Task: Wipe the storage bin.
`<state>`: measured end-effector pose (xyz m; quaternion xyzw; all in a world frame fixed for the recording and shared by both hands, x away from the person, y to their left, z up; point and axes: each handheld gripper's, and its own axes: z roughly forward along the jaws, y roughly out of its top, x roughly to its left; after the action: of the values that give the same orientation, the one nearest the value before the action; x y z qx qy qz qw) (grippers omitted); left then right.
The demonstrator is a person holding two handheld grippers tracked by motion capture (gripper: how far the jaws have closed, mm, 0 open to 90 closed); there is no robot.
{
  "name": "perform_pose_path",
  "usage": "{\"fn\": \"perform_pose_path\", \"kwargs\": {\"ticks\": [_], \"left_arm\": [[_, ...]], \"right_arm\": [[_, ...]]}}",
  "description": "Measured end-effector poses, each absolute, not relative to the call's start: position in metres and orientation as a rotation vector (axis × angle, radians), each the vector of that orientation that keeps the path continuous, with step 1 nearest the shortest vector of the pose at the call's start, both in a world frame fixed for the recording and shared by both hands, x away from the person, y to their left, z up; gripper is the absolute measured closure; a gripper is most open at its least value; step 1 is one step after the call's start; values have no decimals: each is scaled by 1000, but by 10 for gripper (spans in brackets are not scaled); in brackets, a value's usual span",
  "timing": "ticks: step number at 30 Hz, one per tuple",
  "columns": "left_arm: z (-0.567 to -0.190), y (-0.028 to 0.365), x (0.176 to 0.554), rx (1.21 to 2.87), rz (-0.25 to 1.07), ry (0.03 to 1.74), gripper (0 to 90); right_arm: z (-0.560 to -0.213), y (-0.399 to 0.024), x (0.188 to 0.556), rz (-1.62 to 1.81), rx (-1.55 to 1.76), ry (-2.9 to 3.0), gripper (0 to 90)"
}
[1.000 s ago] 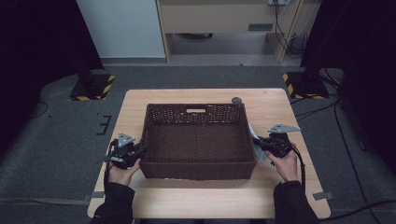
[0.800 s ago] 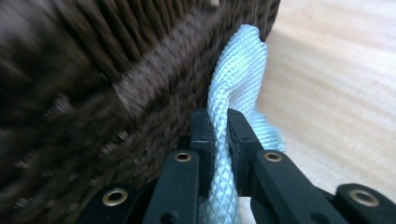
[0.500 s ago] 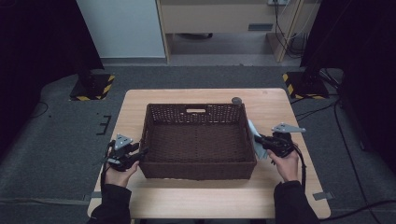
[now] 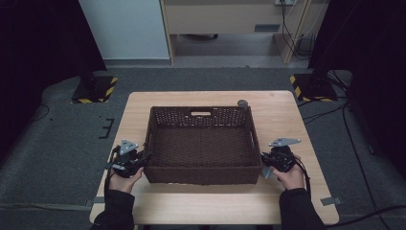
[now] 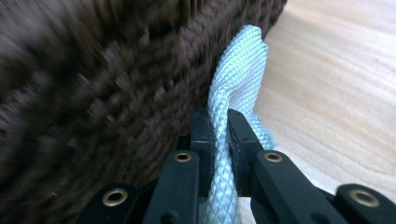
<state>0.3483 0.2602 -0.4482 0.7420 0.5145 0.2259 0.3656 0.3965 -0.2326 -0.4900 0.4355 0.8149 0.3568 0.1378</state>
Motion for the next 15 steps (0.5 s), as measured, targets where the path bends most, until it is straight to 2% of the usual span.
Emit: {"fn": "perform_pose_path", "kwargs": {"ticks": [6, 10, 15], "left_arm": [[-449, 259, 349, 1895, 590, 1338, 744], [-449, 257, 350, 1875, 604, 1359, 765], [-449, 257, 351, 1881, 614, 1361, 766]], "right_arm": [[-478, -238, 398, 1087, 1261, 2284, 836], [-447, -252, 387, 1317, 1188, 2115, 836], [-446, -252, 386, 1309, 1167, 2146, 836]]}}
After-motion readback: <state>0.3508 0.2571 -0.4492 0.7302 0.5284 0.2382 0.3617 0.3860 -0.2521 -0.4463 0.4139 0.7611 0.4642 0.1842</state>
